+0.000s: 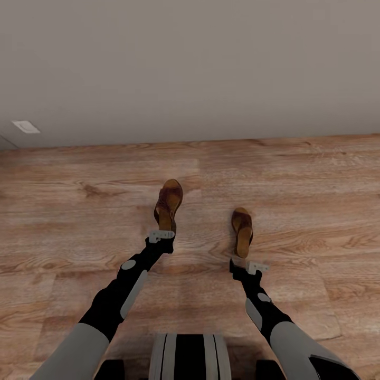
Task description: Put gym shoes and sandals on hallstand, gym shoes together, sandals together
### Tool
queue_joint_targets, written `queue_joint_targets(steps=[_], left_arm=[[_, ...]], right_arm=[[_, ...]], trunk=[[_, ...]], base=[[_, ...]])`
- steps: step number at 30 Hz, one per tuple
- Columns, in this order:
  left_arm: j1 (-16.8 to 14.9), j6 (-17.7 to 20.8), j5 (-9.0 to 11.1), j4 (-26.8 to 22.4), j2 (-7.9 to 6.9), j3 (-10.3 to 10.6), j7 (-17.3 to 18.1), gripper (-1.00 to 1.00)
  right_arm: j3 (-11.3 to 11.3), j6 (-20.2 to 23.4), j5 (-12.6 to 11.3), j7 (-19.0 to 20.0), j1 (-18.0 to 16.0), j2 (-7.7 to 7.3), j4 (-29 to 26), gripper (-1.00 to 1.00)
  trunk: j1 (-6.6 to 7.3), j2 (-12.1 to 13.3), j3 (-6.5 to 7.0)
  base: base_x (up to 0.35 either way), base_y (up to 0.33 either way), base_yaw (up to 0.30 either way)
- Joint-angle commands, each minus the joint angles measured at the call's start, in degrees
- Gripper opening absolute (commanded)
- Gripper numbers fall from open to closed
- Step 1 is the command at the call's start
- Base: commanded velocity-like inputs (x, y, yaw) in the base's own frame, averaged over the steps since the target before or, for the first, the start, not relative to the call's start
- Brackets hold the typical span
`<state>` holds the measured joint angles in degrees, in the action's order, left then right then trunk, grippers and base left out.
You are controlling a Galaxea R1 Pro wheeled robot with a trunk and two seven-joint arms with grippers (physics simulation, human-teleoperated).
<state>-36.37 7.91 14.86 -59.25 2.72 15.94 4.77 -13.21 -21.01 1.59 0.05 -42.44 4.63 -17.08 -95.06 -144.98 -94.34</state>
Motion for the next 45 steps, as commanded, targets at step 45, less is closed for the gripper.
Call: queue_joint_targets(steps=[45], left_arm=[[0.0, 0.4, 0.6, -0.2, 0.01, -0.1, 0.2, -1.00]], right_arm=[[-0.2, -0.2, 0.2, 0.0, 0.0, 0.03, 0.0, 1.00]], trunk=[[-0.11, -0.1, -1.39]], base=[[0.055, 0.001, 0.000]])
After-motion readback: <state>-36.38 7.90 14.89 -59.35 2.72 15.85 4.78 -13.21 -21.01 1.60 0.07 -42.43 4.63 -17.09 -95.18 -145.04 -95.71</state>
